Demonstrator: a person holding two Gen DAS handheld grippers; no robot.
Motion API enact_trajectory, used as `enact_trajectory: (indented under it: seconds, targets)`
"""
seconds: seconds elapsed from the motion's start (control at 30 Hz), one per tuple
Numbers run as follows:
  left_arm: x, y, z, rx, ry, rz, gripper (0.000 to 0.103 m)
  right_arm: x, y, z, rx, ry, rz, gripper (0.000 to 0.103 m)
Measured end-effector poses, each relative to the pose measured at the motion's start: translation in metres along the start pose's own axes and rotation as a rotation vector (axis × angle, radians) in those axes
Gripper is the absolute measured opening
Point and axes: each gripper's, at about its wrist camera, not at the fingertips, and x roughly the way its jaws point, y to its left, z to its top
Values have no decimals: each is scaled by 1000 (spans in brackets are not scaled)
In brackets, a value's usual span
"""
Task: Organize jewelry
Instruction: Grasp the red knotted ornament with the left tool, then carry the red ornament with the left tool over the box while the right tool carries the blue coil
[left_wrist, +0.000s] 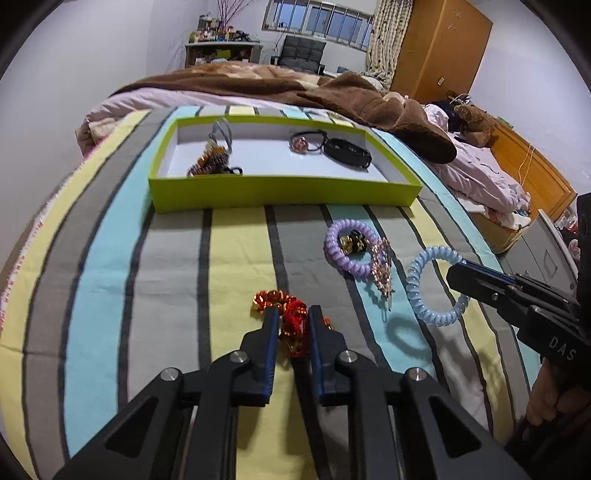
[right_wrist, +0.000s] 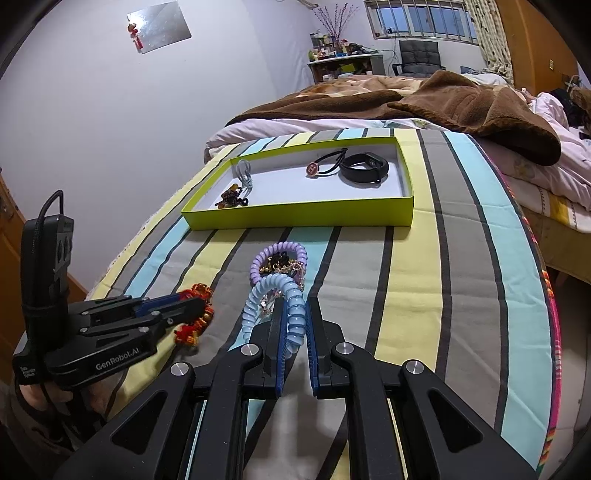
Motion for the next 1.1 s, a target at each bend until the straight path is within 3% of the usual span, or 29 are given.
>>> enact_trajectory:
  seconds: [0.3, 0.57, 0.8, 1.1]
  targets:
    - [-17, 23, 12, -64, -61, -14, 16, -3, 1, 6, -4, -15, 6, 10]
    - [-26, 27, 37, -53, -107, -14, 16, -5, 0, 24, -8, -42, 7, 10]
    - [-14, 27, 71, -41, -119, -32, 16, 3, -5, 55, -5, -73, -20, 10]
    - [20, 20, 115, 0, -105, -29, 16, 39, -22, 94, 16, -47, -60, 10]
